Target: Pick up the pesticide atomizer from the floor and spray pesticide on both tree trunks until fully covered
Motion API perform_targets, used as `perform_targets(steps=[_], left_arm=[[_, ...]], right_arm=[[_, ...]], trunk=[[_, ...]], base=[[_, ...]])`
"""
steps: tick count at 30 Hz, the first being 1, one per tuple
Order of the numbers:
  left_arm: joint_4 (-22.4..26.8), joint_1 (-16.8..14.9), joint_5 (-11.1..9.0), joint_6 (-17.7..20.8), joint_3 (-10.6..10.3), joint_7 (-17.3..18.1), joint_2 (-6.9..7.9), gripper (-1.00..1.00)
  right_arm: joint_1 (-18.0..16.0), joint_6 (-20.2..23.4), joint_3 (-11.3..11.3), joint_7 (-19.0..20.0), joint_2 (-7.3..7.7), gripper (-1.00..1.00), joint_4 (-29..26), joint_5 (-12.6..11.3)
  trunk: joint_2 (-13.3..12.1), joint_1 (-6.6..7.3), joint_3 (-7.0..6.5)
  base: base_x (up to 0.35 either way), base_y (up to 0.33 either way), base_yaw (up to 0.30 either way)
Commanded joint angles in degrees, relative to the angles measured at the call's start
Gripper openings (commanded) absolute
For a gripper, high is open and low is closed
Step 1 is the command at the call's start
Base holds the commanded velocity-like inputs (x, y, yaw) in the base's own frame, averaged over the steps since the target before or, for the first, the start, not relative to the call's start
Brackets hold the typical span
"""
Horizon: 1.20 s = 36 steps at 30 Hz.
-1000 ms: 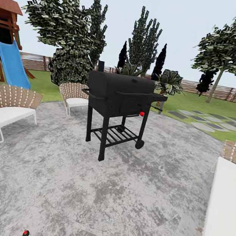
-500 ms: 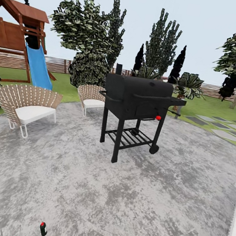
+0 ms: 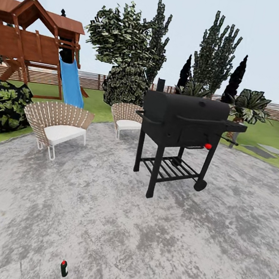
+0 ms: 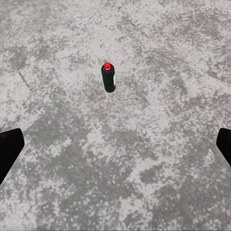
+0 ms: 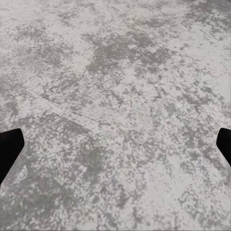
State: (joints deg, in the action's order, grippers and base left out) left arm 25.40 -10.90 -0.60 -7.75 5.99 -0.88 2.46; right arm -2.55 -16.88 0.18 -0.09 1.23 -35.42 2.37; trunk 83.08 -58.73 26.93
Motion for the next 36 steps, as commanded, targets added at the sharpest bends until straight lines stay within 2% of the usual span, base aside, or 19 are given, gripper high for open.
perform_targets(steps=[1, 7, 10, 13, 22, 26, 30, 33, 36], left_arm=[[0.0, 0.0, 0.0, 0.0, 0.0, 0.0, 0.0, 1.0], [0.0, 0.0, 0.0, 0.0, 0.1, 0.0, 0.0, 1.0], [0.0, 0.0, 0.0, -0.1, 0.1, 0.0, 0.0, 1.0], [0.1, 0.0, 0.0, -0.1, 0.1, 0.0, 0.0, 1.0], [0.5, -0.2, 0.0, 0.0, 0.0, 0.0, 0.02, 1.0], [2.0, -3.4, 0.1, 0.0, -0.1, -0.2, 0.11, 1.0], [2.0, -7.7, 0.2, 0.0, 0.0, -0.2, 0.39, 1.0], [1.7, -9.8, 0.3, 0.1, -0.1, -0.1, 0.48, 1.0], [1.5, -10.6, 0.3, 0.1, 0.0, -0.1, 0.51, 1.0]], right_arm=[[0.0, 0.0, 0.0, 0.0, 0.0, 1.0, 0.0, 0.0], [0.0, -0.1, 0.1, 0.2, 0.08, 1.0, -0.1, 0.1], [0.0, -0.1, 0.1, 0.1, 0.21, 1.0, -0.1, 1.0], [0.0, -0.1, 0.1, 0.0, 0.26, 1.0, 0.0, 2.4], [0.0, -0.1, -0.1, 0.0, 0.09, 1.0, -0.2, 2.8], [0.0, -0.1, -0.3, -0.2, 0.08, 1.0, -3.8, 2.8], [-1.9, 0.4, -0.3, -0.2, 0.03, 1.0, -11.2, 2.9], [-5.1, 1.9, -0.2, -0.2, -0.12, 1.0, -13.9, 2.9], [-9.3, 5.7, -0.1, -0.1, -0.27, 1.0, -14.7, 3.2]], trunk=[[0.0, 0.0, 0.0], [0.0, 0.0, 0.0], [0.0, 0.0, 0.0], [0.0, 0.0, 0.0], [0.0, 0.0, 0.0], [0.0, 0.0, 0.0], [0.0, 0.0, 0.0], [0.0, 0.0, 0.0], [0.0, 0.0, 0.0]], base=[[0.23, -0.167, 0.279], [0.234, -0.17, 0.175], [0.191, -0.14, 0.008], [0.033, -0.022, 0.001], [0.005, -0.003, 0.0], [0.0, 0.0, 0.0], [0.0, 0.0, 0.0], [0.0, 0.0, 0.0], [0.0, 0.0, 0.0]])
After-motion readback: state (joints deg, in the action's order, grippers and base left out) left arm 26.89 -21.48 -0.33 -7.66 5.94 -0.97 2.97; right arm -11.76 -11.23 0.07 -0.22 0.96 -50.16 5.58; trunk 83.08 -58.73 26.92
